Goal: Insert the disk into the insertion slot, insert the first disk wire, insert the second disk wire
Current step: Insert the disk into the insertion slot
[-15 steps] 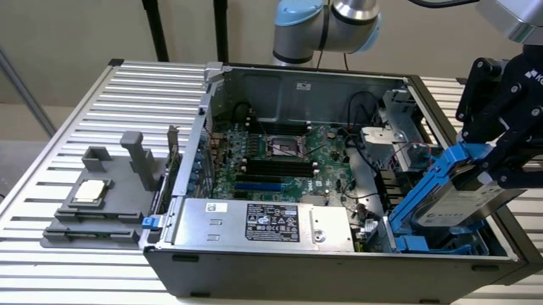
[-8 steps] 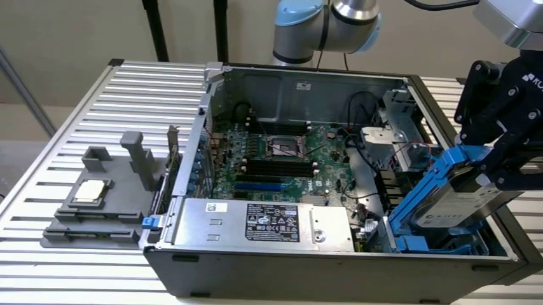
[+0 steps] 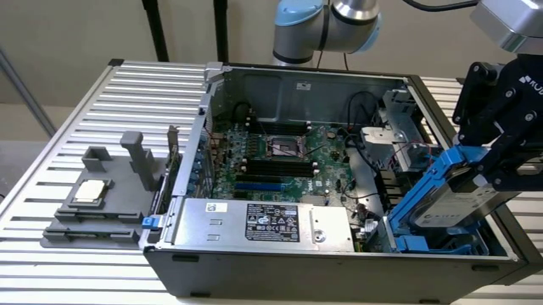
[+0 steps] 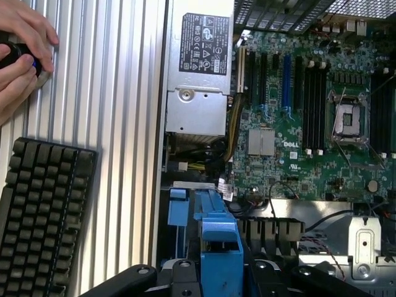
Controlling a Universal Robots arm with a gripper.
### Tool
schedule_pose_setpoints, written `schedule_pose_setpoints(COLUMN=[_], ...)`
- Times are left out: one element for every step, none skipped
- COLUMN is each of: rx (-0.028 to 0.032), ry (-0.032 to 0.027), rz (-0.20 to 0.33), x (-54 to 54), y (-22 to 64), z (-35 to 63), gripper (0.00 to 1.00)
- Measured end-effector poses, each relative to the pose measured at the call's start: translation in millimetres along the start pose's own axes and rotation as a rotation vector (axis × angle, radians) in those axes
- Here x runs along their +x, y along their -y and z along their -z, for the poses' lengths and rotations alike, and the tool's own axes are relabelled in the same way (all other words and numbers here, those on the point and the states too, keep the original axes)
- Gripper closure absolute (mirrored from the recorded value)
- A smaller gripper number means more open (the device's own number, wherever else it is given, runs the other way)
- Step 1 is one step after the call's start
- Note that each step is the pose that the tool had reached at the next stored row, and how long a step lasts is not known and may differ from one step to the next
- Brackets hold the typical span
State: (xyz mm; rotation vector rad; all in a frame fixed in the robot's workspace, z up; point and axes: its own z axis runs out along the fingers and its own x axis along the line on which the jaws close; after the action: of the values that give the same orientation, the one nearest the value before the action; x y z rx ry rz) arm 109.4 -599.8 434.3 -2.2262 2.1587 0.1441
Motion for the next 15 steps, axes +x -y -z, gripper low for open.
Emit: schedule_pose_setpoints(rx=[0.0000,0.0000,0.0000,0.0000,0.0000,0.0000,0.0000,0.0000,0.0000,-0.0001,0.0000,-0.0001,-0.0001,-0.0001,-0.0001], ry=[0.0002,0.0004,0.0005,0.0005,0.0004,0.0005,0.0005,0.0005,0.0007,0.0006,0.0008,0.0008,0.0009,0.0010,0.0011], rz=[0.000,0.000,0.000,0.000,0.000,0.000,0.000,0.000,0.001,0.001,0.001,0.001,0.001,0.001,0.001], x=[0.0,0.0,0.1,0.1,0.1,0.2,0.2,0.3,0.4,0.4,0.5,0.5,0.6,0.6,0.7], y=[0.0,0.0,0.0,0.0,0.1,0.1,0.1,0.1,0.1,0.1,0.2,0.2,0.2,0.2,0.3], z=[-0.2,-0.5,-0.9,-1.2,-1.5,-1.9,-2.4,-2.9,-3.5,-4.1,-4.7,-5.3,-6.0,-6.7,-7.3], gripper=[0.68,0.68,0.68,0.68,0.68,0.68,0.68,0.68,0.68,0.68,0.68,0.68,0.68,0.68,0.68])
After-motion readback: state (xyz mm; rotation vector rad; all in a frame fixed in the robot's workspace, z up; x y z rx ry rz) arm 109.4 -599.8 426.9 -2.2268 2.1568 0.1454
